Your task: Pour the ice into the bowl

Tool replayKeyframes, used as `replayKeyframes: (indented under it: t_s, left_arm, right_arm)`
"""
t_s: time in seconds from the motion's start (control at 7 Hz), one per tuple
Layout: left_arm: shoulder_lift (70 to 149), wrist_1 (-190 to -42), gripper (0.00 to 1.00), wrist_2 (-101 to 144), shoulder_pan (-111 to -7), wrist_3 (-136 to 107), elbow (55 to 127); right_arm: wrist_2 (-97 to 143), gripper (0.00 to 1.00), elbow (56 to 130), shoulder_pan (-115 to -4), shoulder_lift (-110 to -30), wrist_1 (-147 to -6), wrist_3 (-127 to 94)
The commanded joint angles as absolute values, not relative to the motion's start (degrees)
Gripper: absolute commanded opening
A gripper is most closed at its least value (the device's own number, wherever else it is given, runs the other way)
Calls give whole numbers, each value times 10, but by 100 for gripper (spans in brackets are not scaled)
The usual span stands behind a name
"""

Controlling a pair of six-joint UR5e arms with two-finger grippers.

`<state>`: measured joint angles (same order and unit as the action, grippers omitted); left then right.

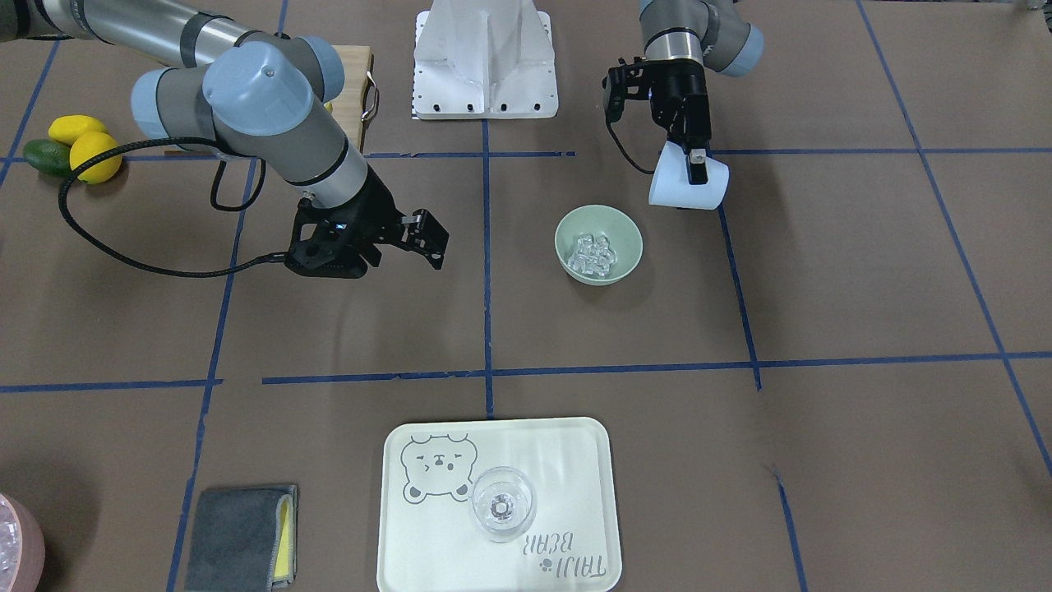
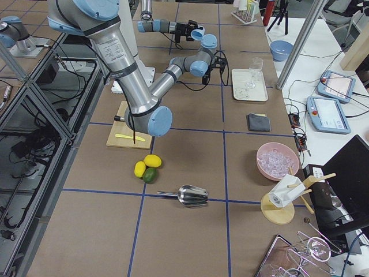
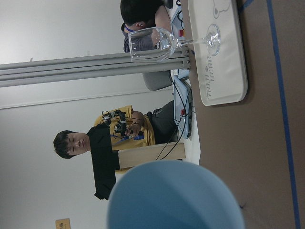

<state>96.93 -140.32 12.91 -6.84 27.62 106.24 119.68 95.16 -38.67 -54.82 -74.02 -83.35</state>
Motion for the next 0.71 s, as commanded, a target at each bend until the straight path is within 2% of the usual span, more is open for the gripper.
replayKeyframes:
  t_s: [0.0, 0.29, 0.57]
  left_arm:
    - [930, -1495, 0, 209, -76, 206, 1063]
    - [902, -1497, 0, 302, -96, 162, 1064]
    - [792, -1518, 0, 459, -144, -95, 1107]
  right_arm:
    - [1178, 100, 938, -367, -523, -740, -857]
    - [1176, 100, 938, -361, -523, -740, -857]
    - [1150, 100, 937, -345, -520, -739, -868]
